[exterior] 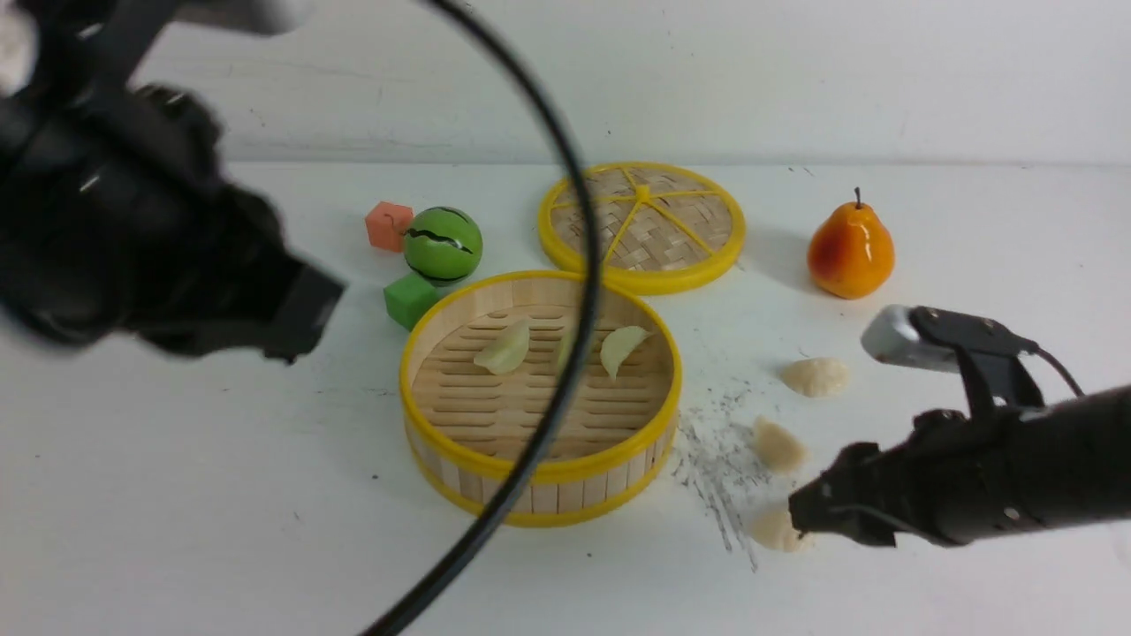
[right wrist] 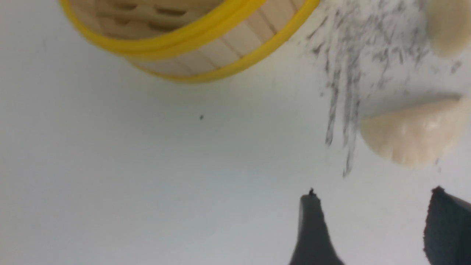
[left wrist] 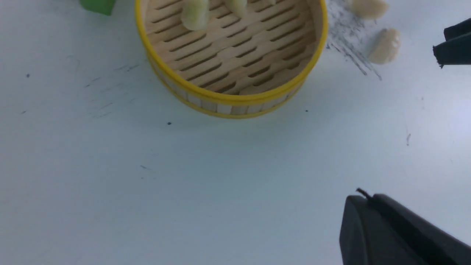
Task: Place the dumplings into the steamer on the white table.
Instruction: 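Reach for and grasp a dumpling lying on the table beside the steamer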
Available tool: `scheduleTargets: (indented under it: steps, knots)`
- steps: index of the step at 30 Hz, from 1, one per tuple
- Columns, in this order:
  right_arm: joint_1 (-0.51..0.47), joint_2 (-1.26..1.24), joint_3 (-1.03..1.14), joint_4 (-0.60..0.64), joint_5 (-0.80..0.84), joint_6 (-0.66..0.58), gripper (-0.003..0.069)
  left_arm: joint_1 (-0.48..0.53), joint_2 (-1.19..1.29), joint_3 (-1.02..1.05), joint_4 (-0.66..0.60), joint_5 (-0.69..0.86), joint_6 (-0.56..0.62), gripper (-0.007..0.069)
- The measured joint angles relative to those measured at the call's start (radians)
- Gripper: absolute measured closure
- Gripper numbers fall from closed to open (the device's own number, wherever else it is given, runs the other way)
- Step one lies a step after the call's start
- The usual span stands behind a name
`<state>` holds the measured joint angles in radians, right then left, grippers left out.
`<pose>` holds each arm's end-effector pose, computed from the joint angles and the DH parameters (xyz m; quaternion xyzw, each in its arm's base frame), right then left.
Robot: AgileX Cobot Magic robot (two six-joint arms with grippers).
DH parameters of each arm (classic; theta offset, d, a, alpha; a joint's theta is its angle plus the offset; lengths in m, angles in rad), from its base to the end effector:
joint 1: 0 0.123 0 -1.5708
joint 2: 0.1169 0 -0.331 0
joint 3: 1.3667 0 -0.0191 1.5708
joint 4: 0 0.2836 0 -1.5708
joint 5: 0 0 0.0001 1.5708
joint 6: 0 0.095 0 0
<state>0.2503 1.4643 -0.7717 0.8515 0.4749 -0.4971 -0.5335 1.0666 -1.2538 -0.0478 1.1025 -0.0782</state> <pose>0.2831 0.1062 0.2367 -0.0335 0.9358 0.2431 0.2530 0.1761 -0.1087 0.4548 0.2080 0.9081 -0.1319 0.3388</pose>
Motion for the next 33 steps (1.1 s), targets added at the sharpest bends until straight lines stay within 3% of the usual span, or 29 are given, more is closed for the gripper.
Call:
scheduleTargets:
  steps: [3,7,13,22,29,33]
  knots:
    - [0.000,0.106,-0.076,-0.046,-0.006,0.076,0.0199,0.000,-0.203,0.227,0.048,-0.121,-0.046,0.0638]
    - [0.000,0.206,-0.145,-0.102,-0.009,0.174,0.0188,0.000,-0.379,0.417,0.112,-0.154,-0.066,0.0638]
    - [0.012,0.314,-0.239,-0.276,-0.011,0.387,0.0245,0.000,-0.662,0.684,0.197,-0.172,-0.095,0.0638]
    - [0.143,0.334,-0.247,-0.508,-0.003,0.465,0.0274,0.000,-0.810,0.834,0.244,-0.281,-0.099,0.0638]
    - [0.158,0.307,-0.254,-0.623,0.058,0.600,0.0172,0.000,-0.810,0.849,0.249,-0.353,-0.124,0.0638]
    - [0.166,0.301,-0.259,-0.630,0.079,0.673,0.0149,0.000,-0.810,0.884,0.249,-0.419,-0.151,0.0638]
